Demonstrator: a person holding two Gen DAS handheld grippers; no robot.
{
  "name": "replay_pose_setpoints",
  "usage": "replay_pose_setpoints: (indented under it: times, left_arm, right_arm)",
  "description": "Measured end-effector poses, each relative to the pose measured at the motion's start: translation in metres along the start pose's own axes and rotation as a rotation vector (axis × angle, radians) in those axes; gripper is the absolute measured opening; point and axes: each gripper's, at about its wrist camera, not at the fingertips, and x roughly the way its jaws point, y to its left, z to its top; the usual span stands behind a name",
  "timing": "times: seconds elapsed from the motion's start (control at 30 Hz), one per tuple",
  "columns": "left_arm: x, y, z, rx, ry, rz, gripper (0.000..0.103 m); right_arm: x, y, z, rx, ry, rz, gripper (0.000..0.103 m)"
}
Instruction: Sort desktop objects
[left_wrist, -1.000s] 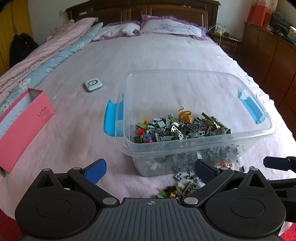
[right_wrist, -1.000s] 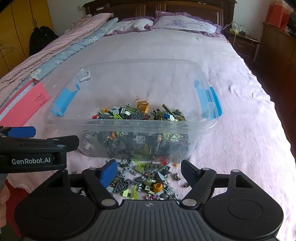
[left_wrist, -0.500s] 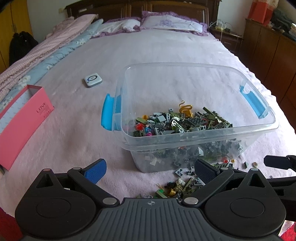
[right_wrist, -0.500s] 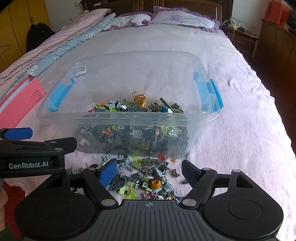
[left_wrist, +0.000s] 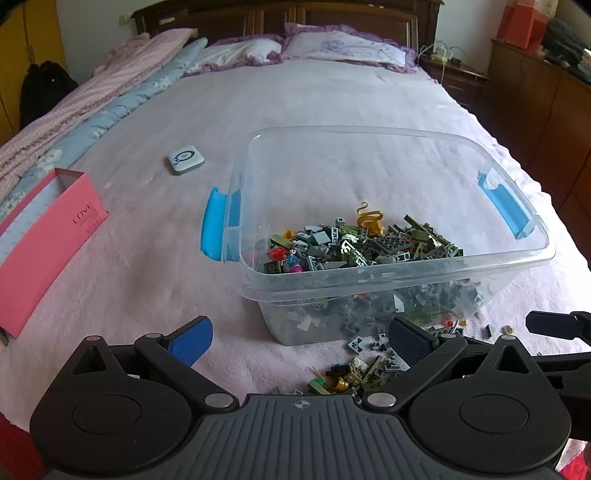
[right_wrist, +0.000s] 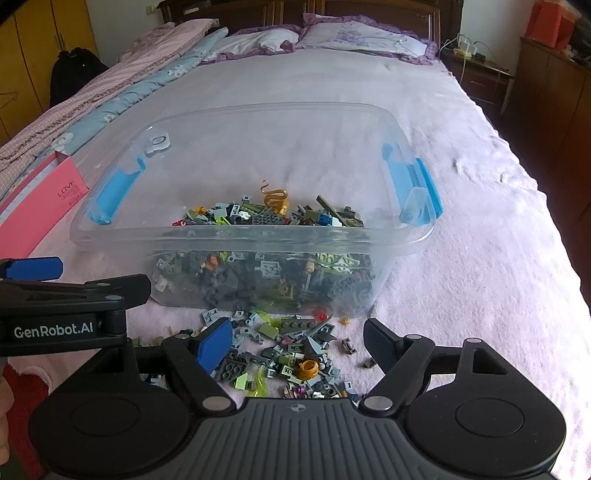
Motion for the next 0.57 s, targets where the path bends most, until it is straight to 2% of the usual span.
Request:
replay_pose_setpoints:
  times: [0.57]
  left_arm:
    - [-0.0021,-0.0043,0.0016,0.011,0.002,-0.014,0.103]
  right_arm:
    - [-0.0031,0.0005,-0.0006,0.002,-0.003,0.0,0.08]
